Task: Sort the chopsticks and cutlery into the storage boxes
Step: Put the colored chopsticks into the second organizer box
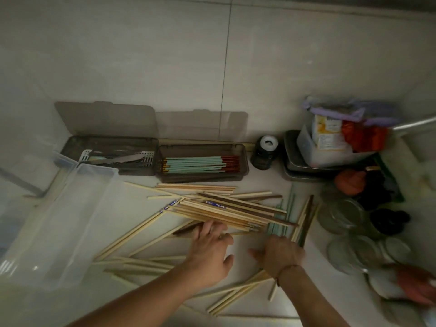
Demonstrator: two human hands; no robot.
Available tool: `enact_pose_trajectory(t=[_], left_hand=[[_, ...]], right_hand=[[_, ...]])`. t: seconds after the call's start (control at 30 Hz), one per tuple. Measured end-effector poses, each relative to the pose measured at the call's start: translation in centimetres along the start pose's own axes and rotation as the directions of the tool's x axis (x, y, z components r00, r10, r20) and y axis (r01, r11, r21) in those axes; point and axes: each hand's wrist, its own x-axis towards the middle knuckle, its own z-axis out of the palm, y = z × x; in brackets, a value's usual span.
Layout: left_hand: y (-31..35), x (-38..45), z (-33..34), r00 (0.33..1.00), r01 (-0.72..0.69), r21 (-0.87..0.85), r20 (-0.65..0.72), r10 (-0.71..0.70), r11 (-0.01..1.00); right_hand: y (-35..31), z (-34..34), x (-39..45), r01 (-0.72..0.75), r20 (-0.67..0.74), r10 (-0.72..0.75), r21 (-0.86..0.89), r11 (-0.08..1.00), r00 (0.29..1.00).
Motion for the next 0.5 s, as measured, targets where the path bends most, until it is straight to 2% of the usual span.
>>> enact_pose_trajectory(t=[0.33, 0.5], left_hand=[[0.1, -1.2, 0.1, 0.999, -0.009, 0.008, 0.05, 0.009, 1.0], [0.6, -1.3, 0.2, 0.998, -0.045, 0.005, 0.045, 0.044, 0.999]], right_hand=[[0.1, 0.8, -0.3, -0.034, -0.051, 0.035, 0.012, 0.999, 0.998], [0.0, 0.8, -0.3, -0.037, -0.056, 0.042, 0.092, 0.995, 0.998]])
